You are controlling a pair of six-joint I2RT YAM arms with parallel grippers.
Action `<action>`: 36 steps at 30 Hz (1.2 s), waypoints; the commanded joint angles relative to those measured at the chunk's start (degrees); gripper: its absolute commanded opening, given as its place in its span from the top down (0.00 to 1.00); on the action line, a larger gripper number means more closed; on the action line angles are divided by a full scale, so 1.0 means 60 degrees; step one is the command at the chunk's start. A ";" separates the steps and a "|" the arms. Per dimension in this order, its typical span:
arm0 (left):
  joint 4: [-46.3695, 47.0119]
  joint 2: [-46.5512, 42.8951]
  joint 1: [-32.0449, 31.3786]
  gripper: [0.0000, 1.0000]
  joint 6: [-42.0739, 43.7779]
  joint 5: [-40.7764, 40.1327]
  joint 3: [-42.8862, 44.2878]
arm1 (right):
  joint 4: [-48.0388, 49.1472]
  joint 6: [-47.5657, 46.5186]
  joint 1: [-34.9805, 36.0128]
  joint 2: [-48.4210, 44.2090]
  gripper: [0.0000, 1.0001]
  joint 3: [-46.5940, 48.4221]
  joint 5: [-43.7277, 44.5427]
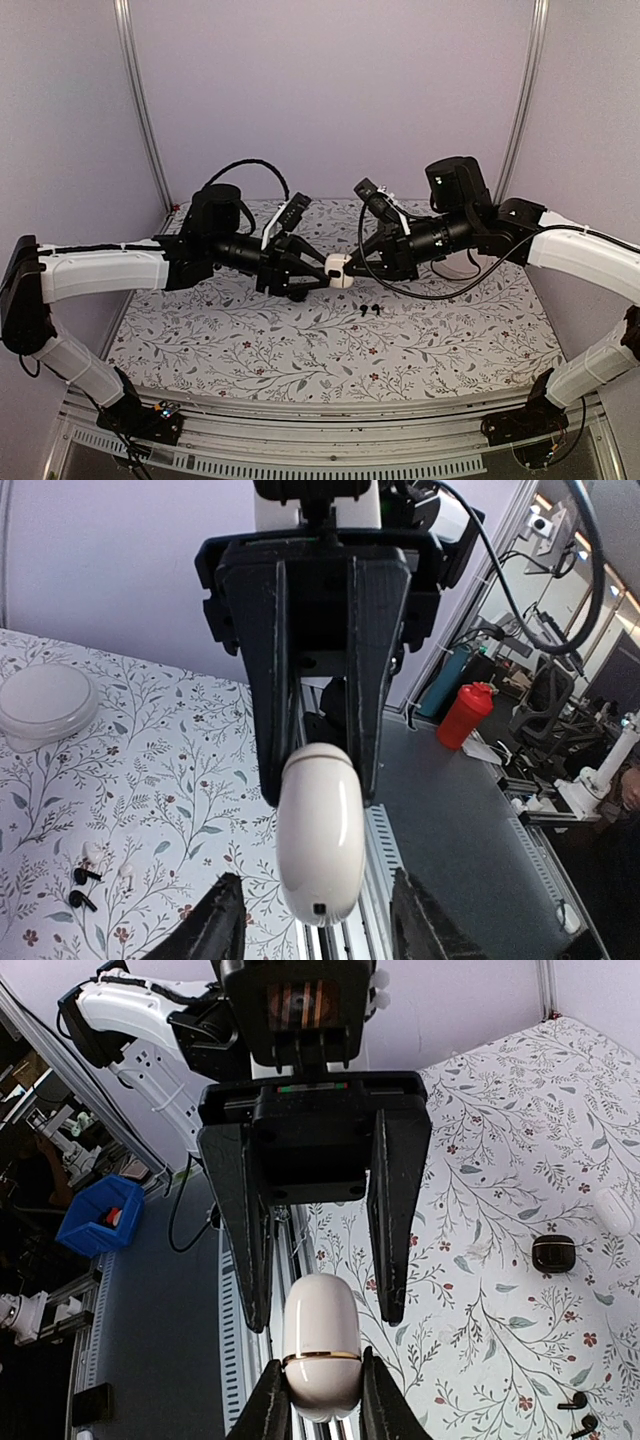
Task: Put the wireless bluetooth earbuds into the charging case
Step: Pass from the right arm to the left
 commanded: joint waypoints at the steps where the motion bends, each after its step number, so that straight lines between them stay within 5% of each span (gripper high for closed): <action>1: -0.0439 0.0235 -0.0008 0.51 0.0244 0.0324 0.0322 | -0.0726 -0.0483 0.0118 0.0287 0.97 0.0418 -0.0195; 10: -0.0498 0.0591 -0.0340 0.60 0.0233 0.0343 0.0465 | -0.0851 -0.0562 0.0159 0.0347 0.97 0.0525 0.0028; 23: -0.0179 0.0684 -0.0428 0.60 -0.0024 0.0398 0.0508 | -0.1081 -0.0687 0.0196 0.0448 0.97 0.0489 0.0146; 31: -0.0035 0.0759 -0.0426 0.71 -0.0147 0.0460 0.0514 | -0.1087 -0.0708 0.0196 0.0471 0.97 0.0478 0.0154; 36: 0.0167 0.0790 -0.0429 0.92 -0.0273 0.0491 0.0393 | -0.1019 -0.0654 0.0203 0.0533 0.96 0.0482 0.0191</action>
